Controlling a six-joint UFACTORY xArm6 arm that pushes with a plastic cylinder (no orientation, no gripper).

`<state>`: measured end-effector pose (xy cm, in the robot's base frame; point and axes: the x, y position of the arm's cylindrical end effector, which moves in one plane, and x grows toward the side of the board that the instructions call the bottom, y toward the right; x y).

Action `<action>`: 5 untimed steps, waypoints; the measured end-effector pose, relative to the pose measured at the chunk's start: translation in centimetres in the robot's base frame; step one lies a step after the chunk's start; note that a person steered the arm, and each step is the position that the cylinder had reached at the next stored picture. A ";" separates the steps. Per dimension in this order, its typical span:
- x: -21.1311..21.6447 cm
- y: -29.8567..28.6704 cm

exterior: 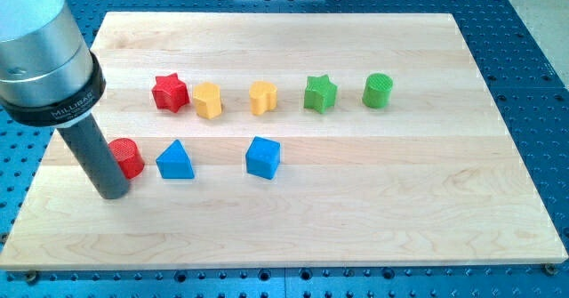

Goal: Slide the red star to the left side of the red circle

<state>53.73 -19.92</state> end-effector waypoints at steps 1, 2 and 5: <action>-0.1 -9.0; -6.5 -8.5; -24.4 3.4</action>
<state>29.38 -16.54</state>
